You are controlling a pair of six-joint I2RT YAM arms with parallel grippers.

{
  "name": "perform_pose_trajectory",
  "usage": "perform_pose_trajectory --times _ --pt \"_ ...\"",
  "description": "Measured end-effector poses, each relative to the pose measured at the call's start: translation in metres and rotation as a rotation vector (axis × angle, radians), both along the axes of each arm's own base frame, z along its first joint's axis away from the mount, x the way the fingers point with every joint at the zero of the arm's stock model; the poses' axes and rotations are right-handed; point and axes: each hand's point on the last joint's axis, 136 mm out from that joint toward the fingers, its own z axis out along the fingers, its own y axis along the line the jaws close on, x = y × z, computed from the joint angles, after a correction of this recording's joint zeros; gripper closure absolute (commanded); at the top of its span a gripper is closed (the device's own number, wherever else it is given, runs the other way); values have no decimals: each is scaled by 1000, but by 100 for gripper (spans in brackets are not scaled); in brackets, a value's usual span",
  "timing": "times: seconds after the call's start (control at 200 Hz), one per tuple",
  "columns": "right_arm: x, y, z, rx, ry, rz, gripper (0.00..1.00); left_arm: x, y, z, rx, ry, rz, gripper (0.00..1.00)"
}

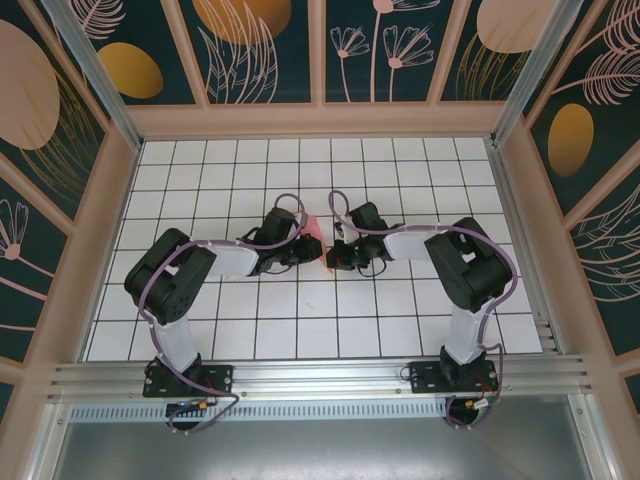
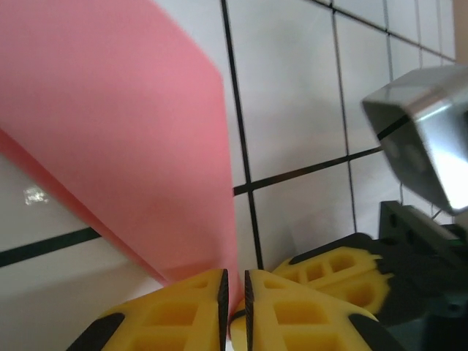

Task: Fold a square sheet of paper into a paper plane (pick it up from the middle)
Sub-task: Fold the wing for the fifth time at the center of the table.

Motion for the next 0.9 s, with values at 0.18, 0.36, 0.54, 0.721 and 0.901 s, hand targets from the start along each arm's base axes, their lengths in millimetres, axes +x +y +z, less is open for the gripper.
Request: perform_pose_trajectory --times 0.18,0.36,0.54,0.721,0.901 --pt "0 0 0 0 1 -2 100 -1 -3 -10 9 22 -8 85" --pt "0 0 0 0 1 -2 100 1 -1 -14 36 40 2 86" --pt "0 0 1 1 -3 1 100 4 0 -18 91 57 16 87" --pt "-4 3 5 12 -5 24 100 5 0 -19 108 66 20 87" --pt "-13 6 6 16 9 55 100 6 -1 -19 111 68 20 87"
